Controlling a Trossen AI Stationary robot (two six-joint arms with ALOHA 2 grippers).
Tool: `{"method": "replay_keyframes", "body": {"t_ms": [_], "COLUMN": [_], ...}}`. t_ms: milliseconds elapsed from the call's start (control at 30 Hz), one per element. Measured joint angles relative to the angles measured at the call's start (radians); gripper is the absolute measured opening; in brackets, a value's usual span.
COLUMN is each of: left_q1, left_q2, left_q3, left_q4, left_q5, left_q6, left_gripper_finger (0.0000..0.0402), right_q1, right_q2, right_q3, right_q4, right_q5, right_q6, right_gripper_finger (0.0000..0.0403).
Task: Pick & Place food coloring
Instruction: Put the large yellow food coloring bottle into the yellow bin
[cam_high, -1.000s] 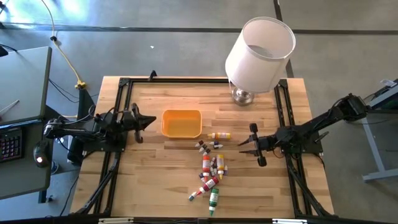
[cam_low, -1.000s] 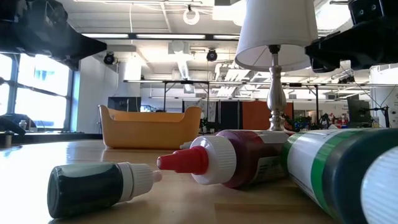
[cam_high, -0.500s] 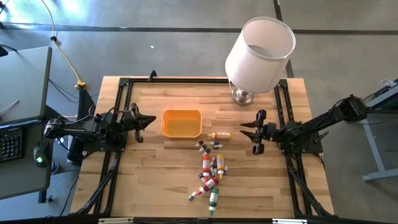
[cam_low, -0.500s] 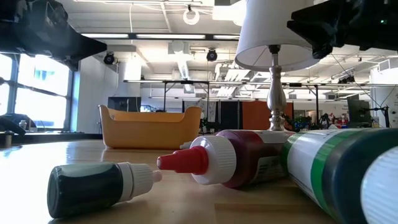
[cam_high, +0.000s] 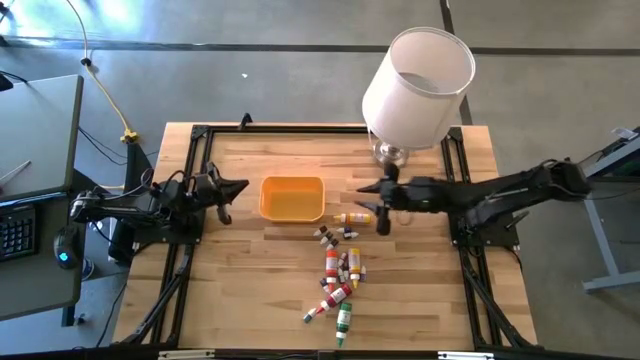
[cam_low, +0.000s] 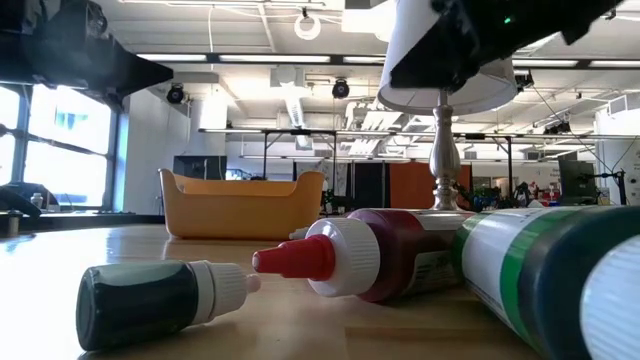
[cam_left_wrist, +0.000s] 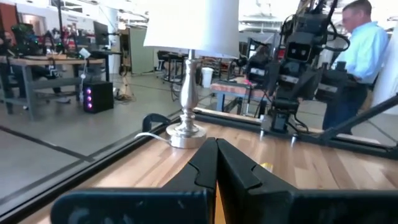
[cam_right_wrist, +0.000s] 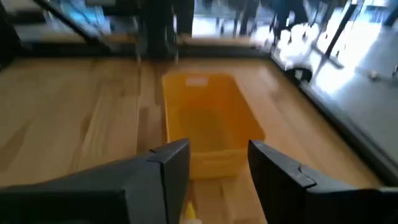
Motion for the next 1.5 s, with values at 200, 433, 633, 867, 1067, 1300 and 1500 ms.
{"method": "replay_keyframes", "body": {"t_ms": [200,433,633,867,1067,1300,1500], "left_q1": [0.0,0.0,0.0,0.0,0.0,0.0,0.0], "left_q2": [0.0,0.0,0.0,0.0,0.0,0.0,0.0], "left_q3": [0.0,0.0,0.0,0.0,0.0,0.0,0.0], "left_q4": [-0.023,-0.047,-0.086,-0.122,-0.125,-0.136,-0.136], "left_q5": [0.001,0.004,0.004,0.003,0.003,0.003,0.003], "left_q6": [0.0,-0.001,-0.003,-0.03,-0.031,-0.032,-0.032], "left_gripper_finger": [0.0001,0.0001,0.0001,0.0001,0.0001,0.0001,0.0001], "right_q1": [-0.027,-0.1,-0.159,-0.166,-0.167,-0.162,-0.162], "right_q2": [0.214,0.441,0.572,0.651,0.683,0.734,0.747], "right_q3": [0.101,0.255,0.426,0.491,0.49,0.491,0.495], "right_q4": [-0.041,-0.254,-0.549,-0.582,-0.607,-0.604,-0.608], "right_q5": [-0.17,-0.208,-0.272,-0.389,-0.374,-0.377,-0.37], "right_q6": [0.07,0.064,0.004,0.0,0.0,-0.001,-0.001], "right_gripper_finger": [0.0199,0.0206,0.0206,0.0206,0.0206,0.0202,0.016]}}
